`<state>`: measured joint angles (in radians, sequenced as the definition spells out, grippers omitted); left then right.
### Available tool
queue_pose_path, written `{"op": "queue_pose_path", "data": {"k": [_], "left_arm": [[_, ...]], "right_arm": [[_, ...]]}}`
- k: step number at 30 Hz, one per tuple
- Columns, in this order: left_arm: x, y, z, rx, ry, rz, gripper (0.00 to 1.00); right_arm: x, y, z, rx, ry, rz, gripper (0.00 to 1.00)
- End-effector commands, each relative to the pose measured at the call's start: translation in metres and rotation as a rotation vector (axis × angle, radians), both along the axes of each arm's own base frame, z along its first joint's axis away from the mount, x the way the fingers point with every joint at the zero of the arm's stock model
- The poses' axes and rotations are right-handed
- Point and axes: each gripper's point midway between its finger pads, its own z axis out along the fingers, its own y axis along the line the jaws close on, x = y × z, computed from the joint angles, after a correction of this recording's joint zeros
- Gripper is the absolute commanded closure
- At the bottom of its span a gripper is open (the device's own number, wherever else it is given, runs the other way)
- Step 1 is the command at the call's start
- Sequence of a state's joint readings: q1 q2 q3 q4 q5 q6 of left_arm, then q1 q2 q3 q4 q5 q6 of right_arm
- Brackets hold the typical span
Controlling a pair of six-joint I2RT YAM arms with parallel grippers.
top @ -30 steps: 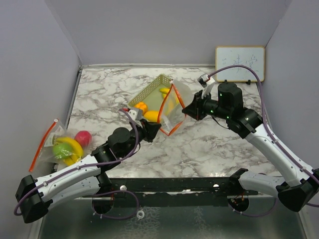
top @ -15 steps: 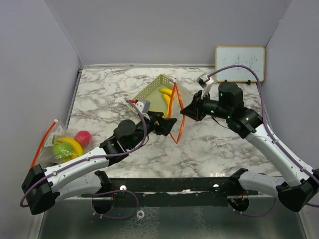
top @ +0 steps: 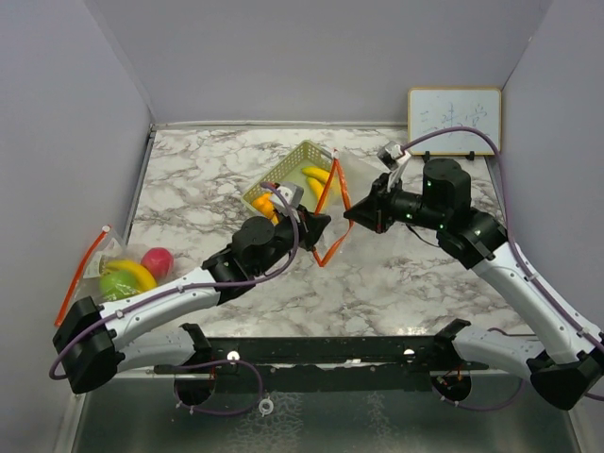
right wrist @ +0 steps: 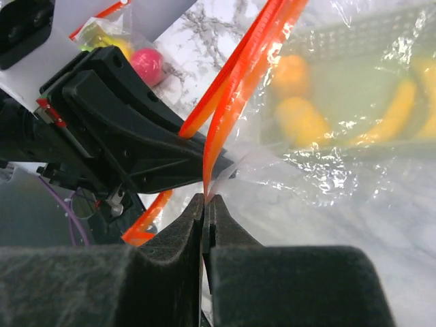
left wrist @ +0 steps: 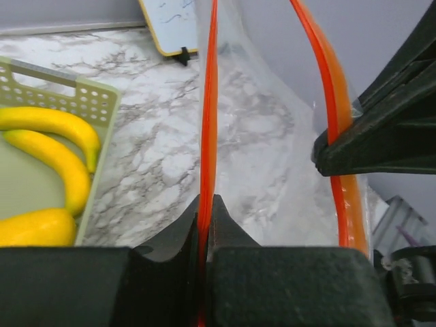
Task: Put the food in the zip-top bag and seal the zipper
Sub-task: Open the zipper of the food storage bag.
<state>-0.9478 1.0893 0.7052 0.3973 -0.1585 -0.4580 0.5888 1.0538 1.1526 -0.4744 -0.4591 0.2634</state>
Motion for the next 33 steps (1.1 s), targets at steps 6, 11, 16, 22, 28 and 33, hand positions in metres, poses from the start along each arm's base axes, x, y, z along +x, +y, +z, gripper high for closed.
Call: {"op": "queue_pose_path", "data": {"k": [6, 11, 16, 22, 28, 33], "left_arm": [[0.016, 0.105, 0.058, 0.221, 0.024, 0.412, 1.00], [-0.007, 0.178, 0.073, 0.353, 0.070, 0.572, 1.00], [-0.027, 0.247, 0.071, 0.452, 0.127, 0.787, 1.00], [-0.037, 0.269, 0.061, 0.435, 0.130, 0.844, 1.00], [-0.027, 0.262, 0.038, 0.469, 0.124, 0.880, 1.00], [-0.018, 0.260, 0.025, 0.535, 0.112, 0.933, 1.00]], "right_arm": [[0.050, -0.045, -0.020, -0.133, 0.038, -0.403, 0.98], [0.066, -0.015, -0.035, -0.108, 0.102, -0.349, 0.98], [0.080, 0.038, -0.073, -0.184, 0.129, -0.355, 0.98], [0.101, 0.079, -0.114, -0.197, 0.166, -0.304, 0.95], [0.070, 0.125, -0.061, -0.021, 0.048, 0.040, 0.39], [0.056, 0.120, -0.024, 0.070, -0.051, 0.083, 0.07]]}}
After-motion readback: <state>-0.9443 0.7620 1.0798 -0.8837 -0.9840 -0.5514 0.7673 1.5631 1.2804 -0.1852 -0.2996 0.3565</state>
